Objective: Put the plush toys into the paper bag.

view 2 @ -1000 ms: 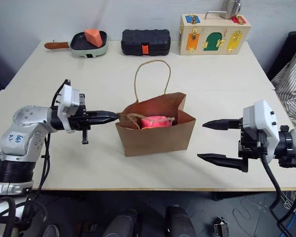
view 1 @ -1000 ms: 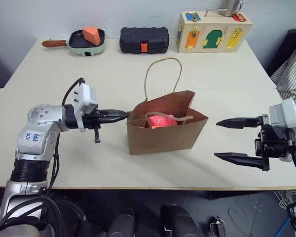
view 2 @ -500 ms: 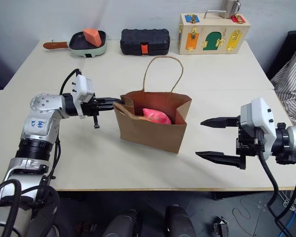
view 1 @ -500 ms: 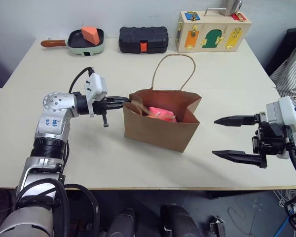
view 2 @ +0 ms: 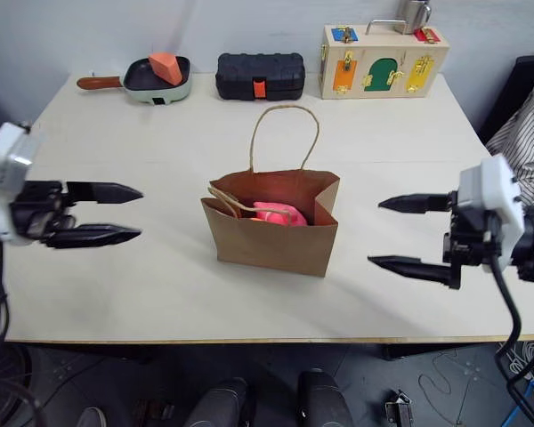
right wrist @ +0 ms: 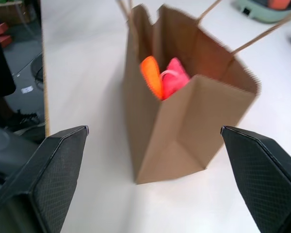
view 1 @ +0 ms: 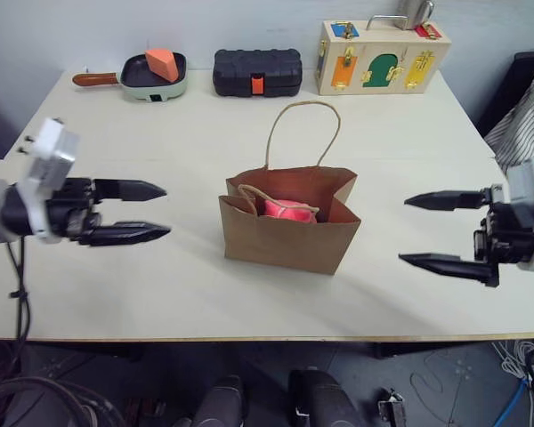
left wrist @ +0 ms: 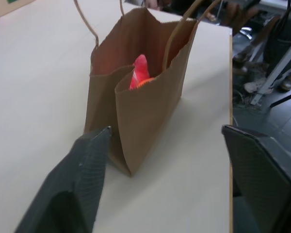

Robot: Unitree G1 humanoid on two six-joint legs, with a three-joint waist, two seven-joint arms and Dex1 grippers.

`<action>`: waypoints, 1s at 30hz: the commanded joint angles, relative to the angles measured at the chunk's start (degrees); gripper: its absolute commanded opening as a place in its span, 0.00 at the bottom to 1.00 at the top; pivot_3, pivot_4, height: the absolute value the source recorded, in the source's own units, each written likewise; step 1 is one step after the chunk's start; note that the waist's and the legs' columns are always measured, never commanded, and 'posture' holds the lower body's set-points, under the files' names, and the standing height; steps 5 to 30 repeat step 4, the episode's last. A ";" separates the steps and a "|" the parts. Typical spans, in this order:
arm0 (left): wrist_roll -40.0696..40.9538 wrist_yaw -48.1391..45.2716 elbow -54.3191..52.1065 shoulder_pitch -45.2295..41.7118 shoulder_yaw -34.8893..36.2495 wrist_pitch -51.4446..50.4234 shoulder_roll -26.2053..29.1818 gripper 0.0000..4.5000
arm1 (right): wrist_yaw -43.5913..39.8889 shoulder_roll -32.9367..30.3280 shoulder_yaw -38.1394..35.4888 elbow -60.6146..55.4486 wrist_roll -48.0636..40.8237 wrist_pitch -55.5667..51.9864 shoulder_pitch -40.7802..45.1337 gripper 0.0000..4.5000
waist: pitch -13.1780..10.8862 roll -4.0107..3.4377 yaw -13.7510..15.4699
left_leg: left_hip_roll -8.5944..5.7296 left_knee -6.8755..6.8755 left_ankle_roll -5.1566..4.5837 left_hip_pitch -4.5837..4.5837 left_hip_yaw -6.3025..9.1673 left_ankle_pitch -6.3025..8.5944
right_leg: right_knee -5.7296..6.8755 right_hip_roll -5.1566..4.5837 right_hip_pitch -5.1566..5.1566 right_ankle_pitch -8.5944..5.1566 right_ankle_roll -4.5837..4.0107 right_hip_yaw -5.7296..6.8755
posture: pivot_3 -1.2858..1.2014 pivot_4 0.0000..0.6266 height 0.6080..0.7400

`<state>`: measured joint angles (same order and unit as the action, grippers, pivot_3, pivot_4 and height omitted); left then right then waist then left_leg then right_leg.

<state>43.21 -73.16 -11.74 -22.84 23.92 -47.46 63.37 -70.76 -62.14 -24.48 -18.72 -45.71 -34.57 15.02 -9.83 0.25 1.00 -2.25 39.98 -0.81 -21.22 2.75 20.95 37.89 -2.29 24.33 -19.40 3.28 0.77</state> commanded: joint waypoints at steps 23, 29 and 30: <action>1.71 3.14 -2.73 2.67 4.78 1.85 -1.14 0.92 | -2.14 -0.83 0.03 5.70 -1.44 -0.66 5.16 1.00 | -0.01 -0.02 0.39 | -0.02 -0.02 -0.05 -0.01 -0.01 0.03 | -0.02 -0.02 -0.01 0.00 0.00 -0.01 | 0.52 0.24 1.00; 1.71 3.14 -2.73 2.67 4.78 1.85 -1.14 0.92 | -2.14 -0.83 0.03 5.70 -1.44 -0.66 5.16 1.00 | -0.01 -0.02 0.39 | -0.02 -0.02 -0.05 -0.01 -0.01 0.03 | -0.02 -0.02 -0.01 0.00 0.00 -0.01 | 0.52 0.24 1.00; 1.71 3.14 -2.73 2.67 4.78 1.85 -1.14 0.92 | -2.14 -0.83 0.03 5.70 -1.44 -0.66 5.16 1.00 | -0.01 -0.02 0.39 | -0.02 -0.02 -0.05 -0.01 -0.01 0.03 | -0.02 -0.02 -0.01 0.00 0.00 -0.01 | 0.52 0.24 1.00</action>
